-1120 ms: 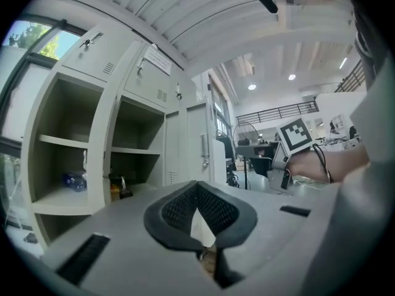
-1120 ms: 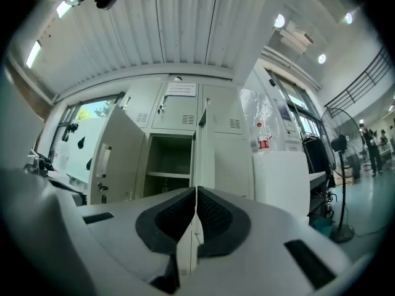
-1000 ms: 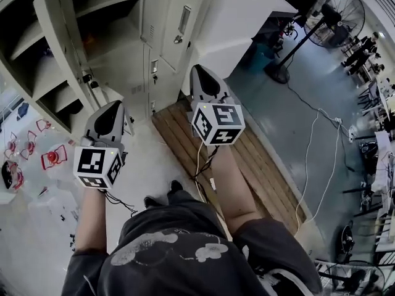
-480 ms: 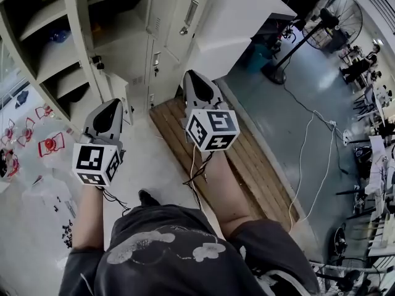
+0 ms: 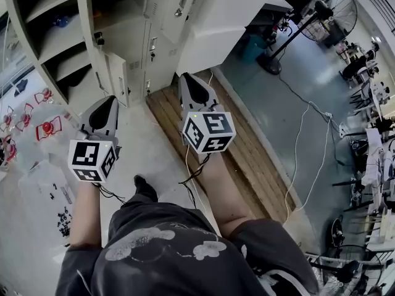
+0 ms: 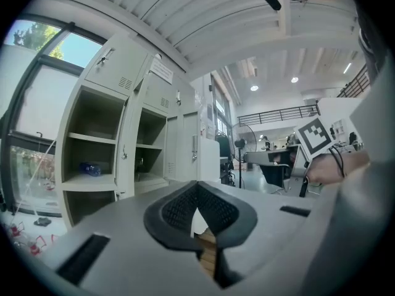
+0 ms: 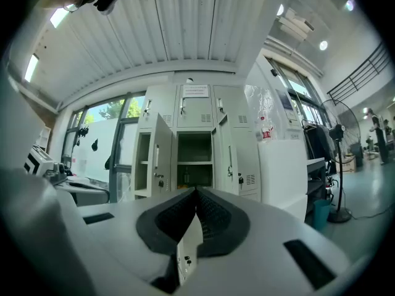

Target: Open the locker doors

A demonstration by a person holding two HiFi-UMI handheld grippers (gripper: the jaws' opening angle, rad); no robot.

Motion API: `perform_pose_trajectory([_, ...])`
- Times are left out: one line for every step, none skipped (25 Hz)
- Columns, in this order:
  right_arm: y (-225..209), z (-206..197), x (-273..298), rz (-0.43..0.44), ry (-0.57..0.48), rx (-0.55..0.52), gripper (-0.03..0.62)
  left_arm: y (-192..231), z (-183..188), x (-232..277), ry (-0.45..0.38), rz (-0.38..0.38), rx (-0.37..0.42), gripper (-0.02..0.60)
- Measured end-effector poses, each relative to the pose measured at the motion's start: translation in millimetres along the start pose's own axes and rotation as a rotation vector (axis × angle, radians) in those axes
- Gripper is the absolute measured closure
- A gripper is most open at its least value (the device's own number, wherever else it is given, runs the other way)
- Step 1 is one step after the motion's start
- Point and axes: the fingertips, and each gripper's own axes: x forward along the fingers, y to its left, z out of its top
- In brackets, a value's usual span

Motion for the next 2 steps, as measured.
perform_pose_trajectory([1.1, -2.7, -8.2, -0.001, 0.003, 0.004, 0.565, -5.5, -1.9, -5.8, 0.003, -0.002, 0.000, 0.572])
perform_pose_trajectory([2.2, -5.4, -16.4, -0.002, 0.006, 0.008, 0.565, -11.1, -3.9, -11.6, 0.006, -0.004, 0.001, 0.572])
